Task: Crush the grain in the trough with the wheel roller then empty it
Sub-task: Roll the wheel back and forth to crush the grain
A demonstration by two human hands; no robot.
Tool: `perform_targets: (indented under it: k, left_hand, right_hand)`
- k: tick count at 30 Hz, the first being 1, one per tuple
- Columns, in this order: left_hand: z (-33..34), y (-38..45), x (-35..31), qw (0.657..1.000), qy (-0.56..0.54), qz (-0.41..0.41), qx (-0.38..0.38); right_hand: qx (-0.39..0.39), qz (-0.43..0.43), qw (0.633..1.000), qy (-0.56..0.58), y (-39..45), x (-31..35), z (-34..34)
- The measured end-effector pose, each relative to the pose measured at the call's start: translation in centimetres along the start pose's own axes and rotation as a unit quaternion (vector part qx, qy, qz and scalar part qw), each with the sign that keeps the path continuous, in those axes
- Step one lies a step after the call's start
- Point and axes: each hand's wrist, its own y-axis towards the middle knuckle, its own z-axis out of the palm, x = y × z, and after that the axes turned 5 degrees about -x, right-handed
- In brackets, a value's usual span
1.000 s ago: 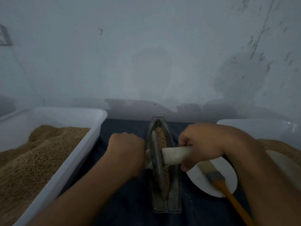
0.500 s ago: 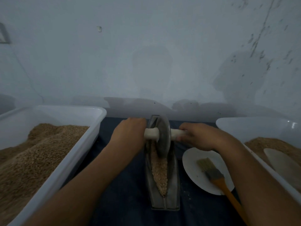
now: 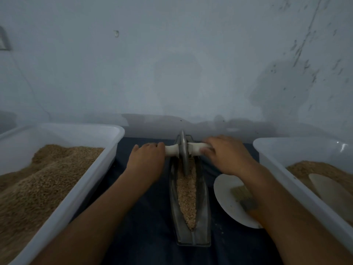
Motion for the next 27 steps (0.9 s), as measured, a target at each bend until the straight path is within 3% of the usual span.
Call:
perform_targets:
  k: [5,9,15,20,27]
  left_hand:
    - [-2.6,-0.7,-0.7,0.996,0.043,-0.020,0.082]
    - [-4.6,-2.0,-1.7,0.987,0.099,0.009,0.126]
    - [-6.5,-3.6,-2.1,0.977,0.112,0.042,0.177]
    - [-6.2,-3.5,-1.9,0.981,0.100,0.046,0.158]
    - [-4.1,-1.3,-1.3,0.998,-0.034,0.021,0.057]
  right_hand:
    - [0.135,0.035,0.986,0.092,-0.6,0.4,-3.7]
    - [0.224,0.006,0.971,0.084,-1.6,1.8,-6.8]
    - [0.272,-0.037,0.959,0.068,-2.5,3.2,-9.2]
    - [0.272,-0.035,0.960,0.051,-2.4,2.8,-8.7]
    - [0.265,0.006,0.962,0.072,-1.1,0.4,-5.2]
